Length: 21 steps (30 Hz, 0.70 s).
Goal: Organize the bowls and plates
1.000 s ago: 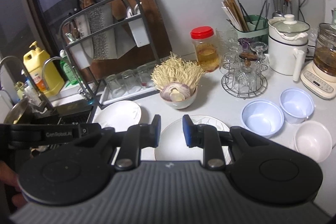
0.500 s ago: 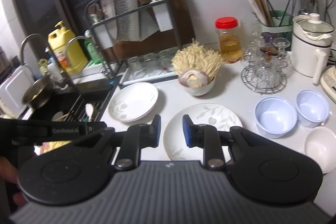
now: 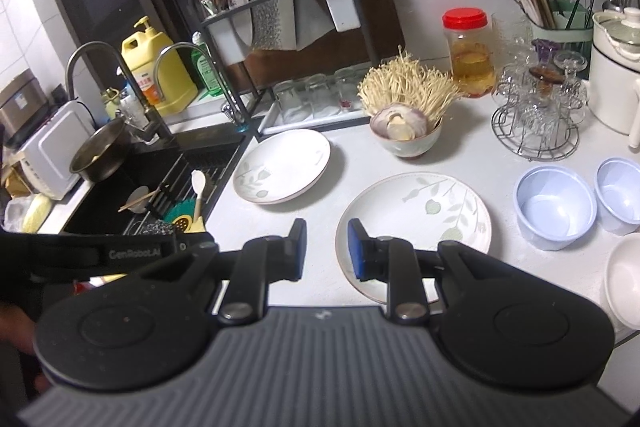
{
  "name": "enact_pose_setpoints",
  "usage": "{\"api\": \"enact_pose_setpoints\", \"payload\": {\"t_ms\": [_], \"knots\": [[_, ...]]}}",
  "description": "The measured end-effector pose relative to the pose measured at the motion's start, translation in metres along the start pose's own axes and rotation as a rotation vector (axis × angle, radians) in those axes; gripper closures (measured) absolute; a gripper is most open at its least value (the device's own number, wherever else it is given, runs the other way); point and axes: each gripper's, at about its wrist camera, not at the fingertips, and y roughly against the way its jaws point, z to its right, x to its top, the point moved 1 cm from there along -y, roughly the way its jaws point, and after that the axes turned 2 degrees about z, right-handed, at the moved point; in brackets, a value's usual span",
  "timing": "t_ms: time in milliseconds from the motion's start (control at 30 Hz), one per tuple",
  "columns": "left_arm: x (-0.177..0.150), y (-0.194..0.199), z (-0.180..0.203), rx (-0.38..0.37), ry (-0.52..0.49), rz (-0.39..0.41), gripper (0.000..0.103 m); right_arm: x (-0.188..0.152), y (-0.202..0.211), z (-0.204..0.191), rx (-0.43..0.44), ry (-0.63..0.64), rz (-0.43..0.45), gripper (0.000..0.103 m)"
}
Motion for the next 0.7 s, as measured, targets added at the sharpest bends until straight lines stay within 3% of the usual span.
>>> {"api": "enact_pose_setpoints", "payload": {"t_ms": [700], "knots": [[0.075,-0.085,-0.071,-0.089,0.013,-0.066,0.074,0.036,-0.097,-0.033,-0.064,-0.058,-0.062,0.076]]}}
